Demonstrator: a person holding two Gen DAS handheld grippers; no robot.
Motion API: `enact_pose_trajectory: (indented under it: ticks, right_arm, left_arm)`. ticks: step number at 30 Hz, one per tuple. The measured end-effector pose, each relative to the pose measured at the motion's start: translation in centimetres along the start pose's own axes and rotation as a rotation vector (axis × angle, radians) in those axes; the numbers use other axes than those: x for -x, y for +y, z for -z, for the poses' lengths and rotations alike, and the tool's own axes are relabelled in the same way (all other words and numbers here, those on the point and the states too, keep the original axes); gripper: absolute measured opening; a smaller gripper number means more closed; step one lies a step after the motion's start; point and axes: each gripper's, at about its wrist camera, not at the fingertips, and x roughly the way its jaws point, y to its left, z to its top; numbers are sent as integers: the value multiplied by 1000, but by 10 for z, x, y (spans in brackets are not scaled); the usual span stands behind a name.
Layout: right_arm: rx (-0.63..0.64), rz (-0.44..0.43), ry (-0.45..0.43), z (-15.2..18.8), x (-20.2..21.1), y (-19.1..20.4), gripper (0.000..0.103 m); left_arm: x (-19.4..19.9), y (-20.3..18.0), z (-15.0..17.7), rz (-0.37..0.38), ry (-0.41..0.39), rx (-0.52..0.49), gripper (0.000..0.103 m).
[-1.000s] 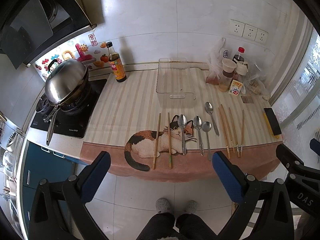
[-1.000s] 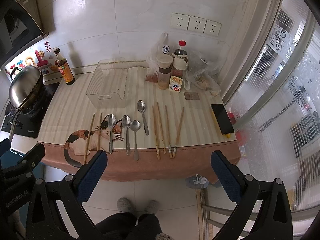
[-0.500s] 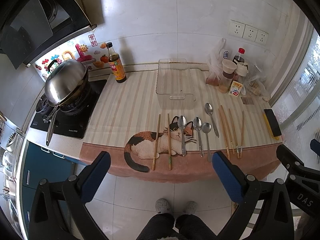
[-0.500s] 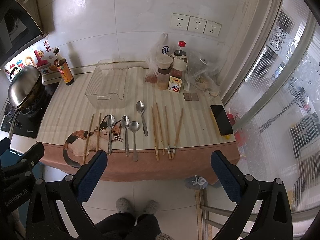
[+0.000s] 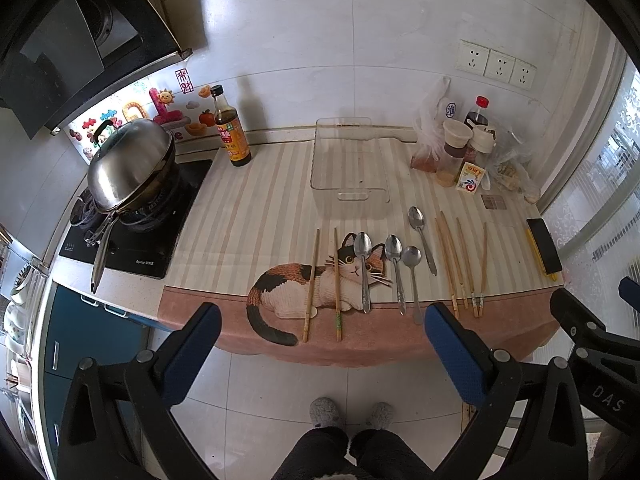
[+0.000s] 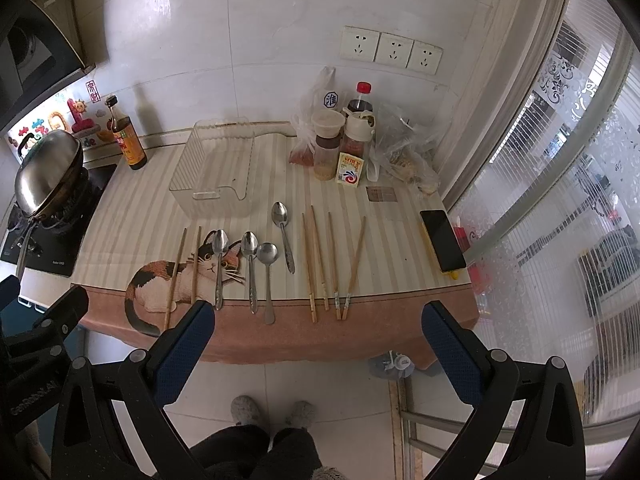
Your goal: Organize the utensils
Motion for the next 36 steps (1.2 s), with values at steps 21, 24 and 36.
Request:
enact_pose_trajectory:
  ticks: [21, 24, 36]
  right_arm:
    - [-186, 57, 0, -26, -74, 2, 103]
    - [-191, 94, 14, -30, -102, 6, 103]
    - [-195, 62, 218, -35, -235, -8, 77]
  left_arm:
    - [-93, 33, -36, 57, -86, -6, 103]
    - [-120, 32, -41, 46, -68, -28, 103]
    - [-232, 16, -52, 61, 164, -44, 98]
